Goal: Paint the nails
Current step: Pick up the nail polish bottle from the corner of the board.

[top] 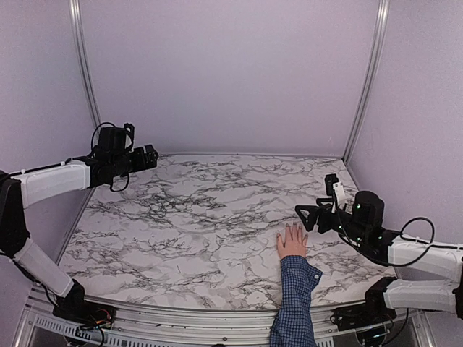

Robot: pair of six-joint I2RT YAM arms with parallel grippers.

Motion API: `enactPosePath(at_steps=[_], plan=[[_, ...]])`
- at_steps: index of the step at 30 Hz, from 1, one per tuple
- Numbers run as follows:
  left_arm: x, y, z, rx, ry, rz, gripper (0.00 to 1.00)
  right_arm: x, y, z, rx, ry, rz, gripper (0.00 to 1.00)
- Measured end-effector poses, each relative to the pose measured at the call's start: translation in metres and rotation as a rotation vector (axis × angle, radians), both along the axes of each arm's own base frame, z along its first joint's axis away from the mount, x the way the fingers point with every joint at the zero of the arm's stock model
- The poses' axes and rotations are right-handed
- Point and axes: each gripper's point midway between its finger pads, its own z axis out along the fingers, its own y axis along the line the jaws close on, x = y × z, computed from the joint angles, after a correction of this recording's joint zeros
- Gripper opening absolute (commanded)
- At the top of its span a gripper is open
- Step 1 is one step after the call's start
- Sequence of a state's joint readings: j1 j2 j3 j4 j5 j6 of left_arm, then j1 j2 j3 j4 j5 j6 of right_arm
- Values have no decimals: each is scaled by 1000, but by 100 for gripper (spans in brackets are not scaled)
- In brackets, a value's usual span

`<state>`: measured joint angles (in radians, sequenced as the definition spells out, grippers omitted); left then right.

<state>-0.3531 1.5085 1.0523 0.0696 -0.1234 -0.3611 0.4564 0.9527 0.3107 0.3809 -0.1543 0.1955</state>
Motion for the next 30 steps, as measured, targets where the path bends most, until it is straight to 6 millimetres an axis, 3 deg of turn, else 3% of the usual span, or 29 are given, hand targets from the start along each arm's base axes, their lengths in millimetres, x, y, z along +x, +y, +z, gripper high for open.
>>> enactPosePath(at_steps=[6, 11, 17, 22, 30], plan=[[15, 42, 17, 11, -4, 99, 99, -2, 2, 3, 2, -13, 19, 99], [34, 99, 21, 23, 23, 228, 99, -4, 3, 8, 10, -23, 30, 99], [55, 142, -25, 66, 156, 305, 99, -10, 3, 21, 37, -70, 45, 99], [78, 148, -62, 108, 254, 275, 98, -14, 1, 20, 39, -76, 41, 98], [105, 153, -104, 129, 345, 204, 94, -14, -4, 16, 35, -72, 17, 99]])
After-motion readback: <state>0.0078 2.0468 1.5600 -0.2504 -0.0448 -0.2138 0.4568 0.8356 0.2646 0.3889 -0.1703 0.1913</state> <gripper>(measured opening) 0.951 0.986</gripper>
